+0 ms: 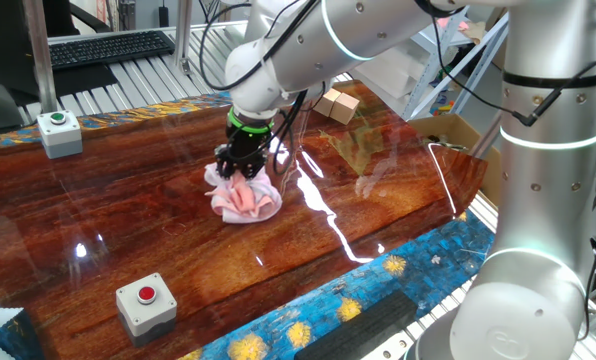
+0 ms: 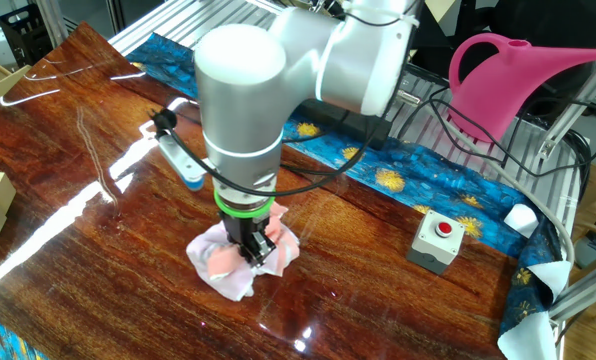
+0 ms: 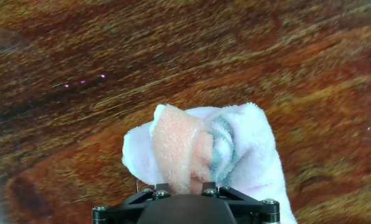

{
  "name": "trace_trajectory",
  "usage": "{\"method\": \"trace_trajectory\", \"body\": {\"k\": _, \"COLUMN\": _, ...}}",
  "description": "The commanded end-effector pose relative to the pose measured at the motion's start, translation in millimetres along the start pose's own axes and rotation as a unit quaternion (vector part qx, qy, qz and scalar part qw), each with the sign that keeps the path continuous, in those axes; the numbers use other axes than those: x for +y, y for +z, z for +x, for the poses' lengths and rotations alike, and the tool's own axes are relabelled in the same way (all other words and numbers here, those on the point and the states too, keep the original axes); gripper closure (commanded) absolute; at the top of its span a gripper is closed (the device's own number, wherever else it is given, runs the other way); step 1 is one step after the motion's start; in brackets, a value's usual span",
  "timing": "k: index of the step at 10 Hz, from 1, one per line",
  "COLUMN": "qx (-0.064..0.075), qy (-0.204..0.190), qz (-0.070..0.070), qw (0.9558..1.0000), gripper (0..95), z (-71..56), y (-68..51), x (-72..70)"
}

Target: Clean the table with a cloth

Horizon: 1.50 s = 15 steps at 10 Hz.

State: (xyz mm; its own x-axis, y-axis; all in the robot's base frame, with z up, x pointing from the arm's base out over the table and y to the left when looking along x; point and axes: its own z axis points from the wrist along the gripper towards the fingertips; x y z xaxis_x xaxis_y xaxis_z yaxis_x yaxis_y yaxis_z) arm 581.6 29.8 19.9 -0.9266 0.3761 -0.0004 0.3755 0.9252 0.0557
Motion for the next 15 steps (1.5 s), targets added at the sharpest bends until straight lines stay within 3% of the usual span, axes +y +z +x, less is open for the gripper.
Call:
{"method": "trace_trajectory", "body": {"k": 1, "qx": -0.002, "qy": 0.003, "qz": -0.003, "qw": 1.0000, "gripper": 95.0, "z": 3.2, "y": 2.9, "x": 4.6}}
{"method": "trace_trajectory", "body": {"k": 7, "qx": -0.011, "qy": 0.020, "qz": -0.001, "qw": 0.9997, "gripper": 95.0, "z": 17.2, "y": 6.0, "x": 20.5}}
{"method": "trace_trajectory", "body": {"k": 12, "qx": -0.007, "qy": 0.023, "qz": -0.002, "qw": 0.9997, "gripper": 95.0, "z": 18.9, "y": 5.1, "x": 21.1}}
{"method": "trace_trajectory", "body": {"k": 15, "qx": 0.016, "qy": 0.016, "qz": 0.002, "qw": 0.9997, "gripper": 95.0, "z": 18.6, "y": 4.2, "x": 21.0}}
